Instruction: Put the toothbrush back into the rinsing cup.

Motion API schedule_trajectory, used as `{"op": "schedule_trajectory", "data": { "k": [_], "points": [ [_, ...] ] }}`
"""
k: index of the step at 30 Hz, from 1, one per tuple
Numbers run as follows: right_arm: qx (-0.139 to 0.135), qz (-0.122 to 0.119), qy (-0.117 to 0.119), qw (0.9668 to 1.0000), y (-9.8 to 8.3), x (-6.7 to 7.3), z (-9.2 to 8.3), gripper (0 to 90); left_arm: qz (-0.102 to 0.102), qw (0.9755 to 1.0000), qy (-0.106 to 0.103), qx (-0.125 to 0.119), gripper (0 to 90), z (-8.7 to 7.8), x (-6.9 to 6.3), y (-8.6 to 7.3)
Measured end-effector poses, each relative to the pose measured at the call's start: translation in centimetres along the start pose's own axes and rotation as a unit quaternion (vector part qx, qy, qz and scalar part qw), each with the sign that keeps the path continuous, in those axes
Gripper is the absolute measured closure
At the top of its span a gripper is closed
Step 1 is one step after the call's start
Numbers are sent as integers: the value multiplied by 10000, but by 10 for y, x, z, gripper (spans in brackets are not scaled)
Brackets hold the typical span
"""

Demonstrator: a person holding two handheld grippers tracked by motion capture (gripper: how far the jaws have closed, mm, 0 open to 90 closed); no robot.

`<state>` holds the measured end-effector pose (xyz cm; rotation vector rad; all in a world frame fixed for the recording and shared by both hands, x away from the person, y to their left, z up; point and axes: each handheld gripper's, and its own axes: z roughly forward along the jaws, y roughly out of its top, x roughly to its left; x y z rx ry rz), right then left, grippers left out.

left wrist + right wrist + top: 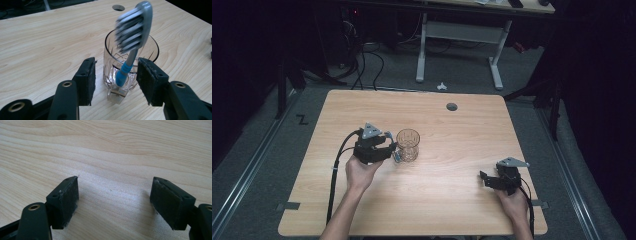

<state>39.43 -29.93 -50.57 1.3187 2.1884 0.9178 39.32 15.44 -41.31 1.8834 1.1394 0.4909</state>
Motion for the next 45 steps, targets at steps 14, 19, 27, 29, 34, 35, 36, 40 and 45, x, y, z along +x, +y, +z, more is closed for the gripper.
{"op": "schedule_trajectory", "data": {
  "k": [14,19,27,29,34,35,36,40,45],
  "points": [
    [0,2,-3,10000,0,0,0,231,-97,9998,27,-175,473,-19,6,-7],
    [-1,2,-3,10000,0,0,0,231,-172,9996,54,-222,473,-24,9,-10],
    [0,1,-3,10000,0,0,0,231,-229,9993,107,-267,472,-33,12,-15],
    [0,1,-4,10000,0,0,0,231,-244,9992,111,-290,471,-37,14,-18],
    [0,2,-3,10000,0,0,0,231,-352,9988,103,-337,475,-44,18,-23],
    [0,2,-1,10000,0,0,0,231,-371,9987,110,-337,477,-45,19,-25],
    [0,2,-4,10000,0,0,0,231,-391,9986,118,-341,478,-45,20,-26],
    [0,3,-5,10000,0,0,0,231,-475,9978,146,-443,487,-51,23,-30],
    [0,2,-4,10000,0,0,0,231,-540,9971,159,-515,492,-56,25,-33]
  ]
}}
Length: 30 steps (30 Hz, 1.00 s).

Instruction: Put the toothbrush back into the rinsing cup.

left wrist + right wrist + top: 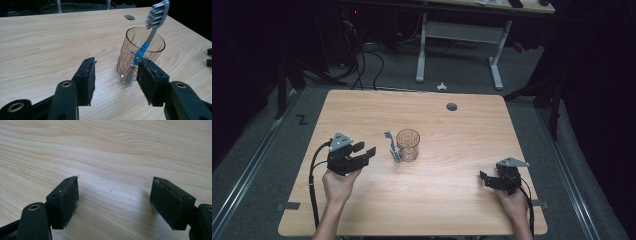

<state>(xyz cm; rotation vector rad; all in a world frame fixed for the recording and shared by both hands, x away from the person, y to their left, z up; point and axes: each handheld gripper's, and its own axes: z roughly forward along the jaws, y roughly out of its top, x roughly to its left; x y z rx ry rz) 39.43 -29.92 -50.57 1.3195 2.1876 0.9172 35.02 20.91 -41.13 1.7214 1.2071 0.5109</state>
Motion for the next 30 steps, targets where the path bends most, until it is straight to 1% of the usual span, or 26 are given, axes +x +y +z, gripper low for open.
{"op": "schedule_trajectory", "data": {
  "k": [8,15,20,23,30],
  "points": [
    [-1,1,0,10000,0,0,0,231,-70,9999,27,-95,500,-7,4,-3],
    [0,1,-1,10000,0,0,0,231,-166,9997,66,-150,505,-11,8,-10],
    [-1,1,-1,10000,0,0,0,231,-230,9996,94,-137,505,-14,12,-15],
    [-1,0,-1,10000,0,0,0,231,-281,9994,111,-170,505,-15,13,-18],
    [-2,5,-2,10000,0,0,0,231,-376,9991,140,-160,505,-16,17,-25]
  ]
}}
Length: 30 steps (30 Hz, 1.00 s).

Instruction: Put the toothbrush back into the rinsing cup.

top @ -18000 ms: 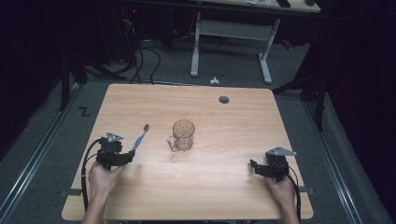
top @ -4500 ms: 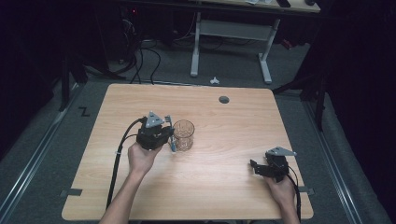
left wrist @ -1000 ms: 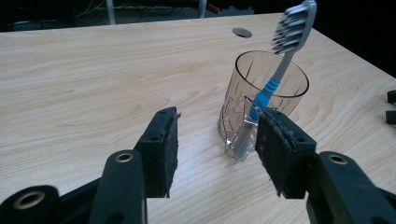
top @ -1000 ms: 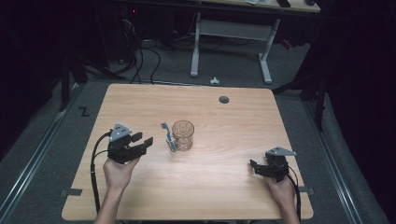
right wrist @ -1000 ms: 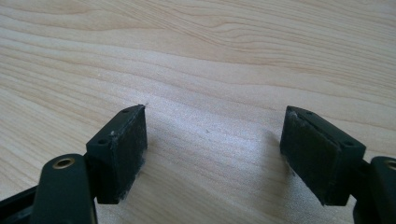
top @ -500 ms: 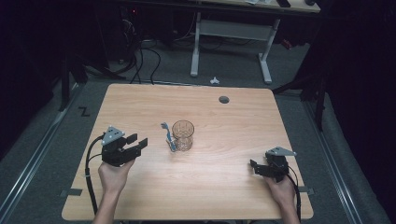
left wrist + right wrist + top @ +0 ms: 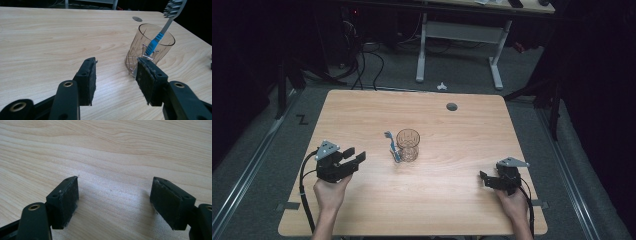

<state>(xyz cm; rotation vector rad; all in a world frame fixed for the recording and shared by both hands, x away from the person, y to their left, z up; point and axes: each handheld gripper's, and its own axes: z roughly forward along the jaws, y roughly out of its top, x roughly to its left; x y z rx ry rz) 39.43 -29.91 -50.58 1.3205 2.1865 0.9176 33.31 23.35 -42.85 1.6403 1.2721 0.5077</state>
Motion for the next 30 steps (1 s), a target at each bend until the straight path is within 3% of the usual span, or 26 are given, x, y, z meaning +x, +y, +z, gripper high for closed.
{"op": "schedule_trajectory", "data": {
  "k": [13,30],
  "points": [
    [1,-5,-1,10000,0,0,0,231,-89,9999,92,87,497,3,6,-11],
    [0,0,0,10000,0,0,0,231,-207,9987,369,294,439,14,19,-26]
  ]
}}
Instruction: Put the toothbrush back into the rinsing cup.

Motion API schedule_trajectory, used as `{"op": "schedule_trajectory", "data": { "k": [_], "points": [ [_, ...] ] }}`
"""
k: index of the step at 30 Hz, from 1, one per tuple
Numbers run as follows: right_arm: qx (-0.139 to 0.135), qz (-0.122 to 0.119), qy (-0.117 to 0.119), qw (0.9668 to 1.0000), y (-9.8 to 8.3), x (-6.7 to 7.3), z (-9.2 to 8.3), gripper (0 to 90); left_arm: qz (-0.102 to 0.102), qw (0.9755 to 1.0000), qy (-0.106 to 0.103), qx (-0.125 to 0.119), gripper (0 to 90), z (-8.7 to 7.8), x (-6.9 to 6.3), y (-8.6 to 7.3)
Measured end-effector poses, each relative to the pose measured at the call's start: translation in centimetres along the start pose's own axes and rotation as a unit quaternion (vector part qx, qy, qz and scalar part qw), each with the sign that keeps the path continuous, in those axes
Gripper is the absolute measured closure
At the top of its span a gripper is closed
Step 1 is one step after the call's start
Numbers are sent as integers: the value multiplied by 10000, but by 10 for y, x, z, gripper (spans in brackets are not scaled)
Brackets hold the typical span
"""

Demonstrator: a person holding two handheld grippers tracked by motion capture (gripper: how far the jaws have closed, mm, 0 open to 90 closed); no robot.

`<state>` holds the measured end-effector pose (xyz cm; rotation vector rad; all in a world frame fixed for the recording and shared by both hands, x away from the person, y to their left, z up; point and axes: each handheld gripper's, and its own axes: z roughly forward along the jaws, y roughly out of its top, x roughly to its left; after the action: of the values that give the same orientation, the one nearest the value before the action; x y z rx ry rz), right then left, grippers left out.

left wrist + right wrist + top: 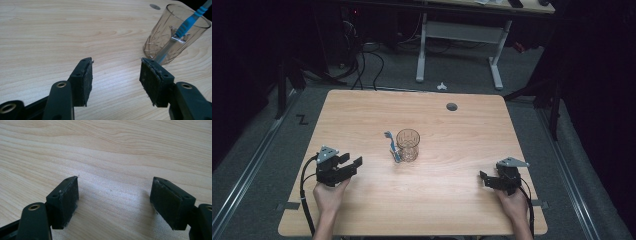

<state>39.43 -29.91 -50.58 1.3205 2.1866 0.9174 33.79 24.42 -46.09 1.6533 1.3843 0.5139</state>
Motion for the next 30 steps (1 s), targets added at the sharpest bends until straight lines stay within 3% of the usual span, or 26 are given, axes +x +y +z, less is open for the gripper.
{"op": "schedule_trajectory", "data": {
  "k": [10,21,30],
  "points": [
    [0,0,-1,10000,0,0,0,231,-135,9998,88,148,432,9,9,-8],
    [0,0,-1,10000,0,0,0,231,-70,9986,292,435,432,26,13,-15],
    [0,1,-1,10000,0,0,0,231,-23,9976,469,516,433,33,16,-21]
  ]
}}
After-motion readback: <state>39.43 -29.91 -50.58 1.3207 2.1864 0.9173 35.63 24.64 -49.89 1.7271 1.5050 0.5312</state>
